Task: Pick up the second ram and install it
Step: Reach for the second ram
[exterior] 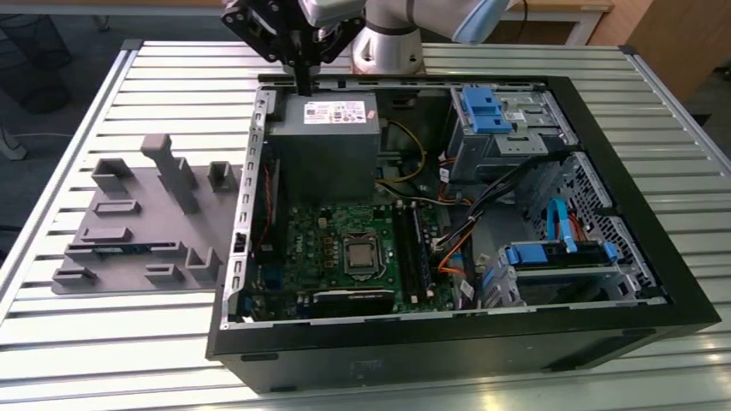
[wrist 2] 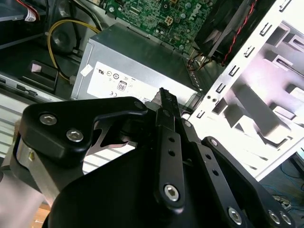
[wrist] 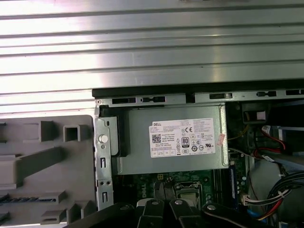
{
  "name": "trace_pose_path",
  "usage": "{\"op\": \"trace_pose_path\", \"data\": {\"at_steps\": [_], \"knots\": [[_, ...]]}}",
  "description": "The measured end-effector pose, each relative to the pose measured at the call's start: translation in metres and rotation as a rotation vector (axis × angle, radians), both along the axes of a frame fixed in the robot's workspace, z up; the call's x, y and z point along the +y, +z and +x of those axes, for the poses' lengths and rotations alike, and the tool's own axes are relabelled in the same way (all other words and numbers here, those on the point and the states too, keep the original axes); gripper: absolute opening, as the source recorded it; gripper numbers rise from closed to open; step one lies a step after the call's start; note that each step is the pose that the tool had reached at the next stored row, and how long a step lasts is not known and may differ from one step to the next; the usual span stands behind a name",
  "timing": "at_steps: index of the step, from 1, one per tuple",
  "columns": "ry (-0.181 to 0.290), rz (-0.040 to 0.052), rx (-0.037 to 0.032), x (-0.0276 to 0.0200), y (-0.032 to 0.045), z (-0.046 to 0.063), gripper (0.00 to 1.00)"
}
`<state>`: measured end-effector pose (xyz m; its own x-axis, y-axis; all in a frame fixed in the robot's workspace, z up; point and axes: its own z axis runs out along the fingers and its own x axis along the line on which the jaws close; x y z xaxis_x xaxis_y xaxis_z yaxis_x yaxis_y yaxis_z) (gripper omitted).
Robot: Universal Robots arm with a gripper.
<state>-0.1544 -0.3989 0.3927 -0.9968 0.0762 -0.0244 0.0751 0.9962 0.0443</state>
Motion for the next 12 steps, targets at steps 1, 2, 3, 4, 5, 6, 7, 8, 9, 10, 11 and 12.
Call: {"op": "trace_pose_path", "data": {"at_steps": [1, 2, 3, 4, 5, 6, 7, 8, 9, 10, 11, 12], "knots": [[0.0, 0.0, 0.0, 0.0, 0.0, -0.0003, 0.11], [0.0, 0.0, -0.0001, 0.0, 0.0, -0.0007, 0.11], [0.0, 0.0, 0.0, 0.0, 0.0, -0.001, 0.11], [0.0, 0.0, 0.0, 0.0, 0.0, -0.0013, 0.11], [0.0, 0.0, 0.0, 0.0, 0.0, -0.0017, 0.11], [0.0, 0.0, 0.0, 0.0, 0.0, -0.002, 0.11], [0.0, 0.0, 0.0, 0.0, -0.0001, -0.0024, 0.11], [0.0, 0.0, 0.0, 0.0, -0.0001, -0.0028, 0.11], [0.0, 0.0, 0.0, 0.0, -0.0001, -0.0032, 0.11], [0.0, 0.0, 0.0, 0.0, -0.0001, -0.0036, 0.11], [0.0, 0.0, 0.0, 0.0, -0.0001, -0.0039, 0.11], [0.0, 0.0, 0.0, 0.0, -0.0001, -0.0042, 0.11]]}}
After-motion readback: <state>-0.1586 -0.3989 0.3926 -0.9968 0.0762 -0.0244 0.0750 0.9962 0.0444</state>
